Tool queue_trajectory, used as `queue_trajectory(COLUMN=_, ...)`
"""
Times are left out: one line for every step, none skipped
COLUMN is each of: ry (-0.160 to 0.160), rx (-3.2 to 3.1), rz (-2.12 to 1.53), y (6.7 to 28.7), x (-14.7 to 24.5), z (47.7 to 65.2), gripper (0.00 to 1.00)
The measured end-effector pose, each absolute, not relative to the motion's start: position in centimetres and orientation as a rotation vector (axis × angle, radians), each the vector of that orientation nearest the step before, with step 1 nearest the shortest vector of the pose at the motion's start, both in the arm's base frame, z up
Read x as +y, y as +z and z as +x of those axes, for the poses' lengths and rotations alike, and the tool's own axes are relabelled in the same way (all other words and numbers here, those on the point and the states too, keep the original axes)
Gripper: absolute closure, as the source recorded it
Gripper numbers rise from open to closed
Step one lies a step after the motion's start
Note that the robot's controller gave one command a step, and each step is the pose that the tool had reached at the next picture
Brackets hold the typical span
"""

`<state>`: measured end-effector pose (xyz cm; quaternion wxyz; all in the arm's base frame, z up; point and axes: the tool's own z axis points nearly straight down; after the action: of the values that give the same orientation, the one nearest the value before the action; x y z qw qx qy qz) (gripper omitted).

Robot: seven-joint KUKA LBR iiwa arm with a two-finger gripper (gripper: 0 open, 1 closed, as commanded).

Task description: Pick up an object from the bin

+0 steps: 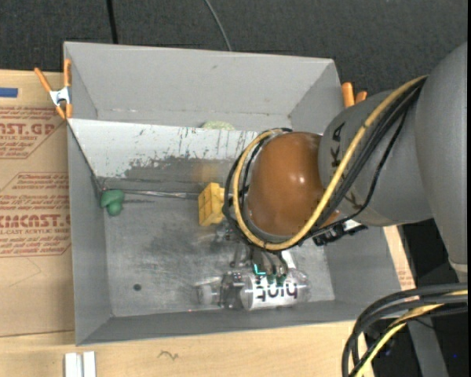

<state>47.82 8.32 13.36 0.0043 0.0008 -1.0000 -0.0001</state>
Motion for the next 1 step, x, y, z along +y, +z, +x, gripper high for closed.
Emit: queue_trajectory(ry=-0.002, rx=-3.141, rz=0.001, y=13.75, x=8.28, z=48.04, gripper=0.0)
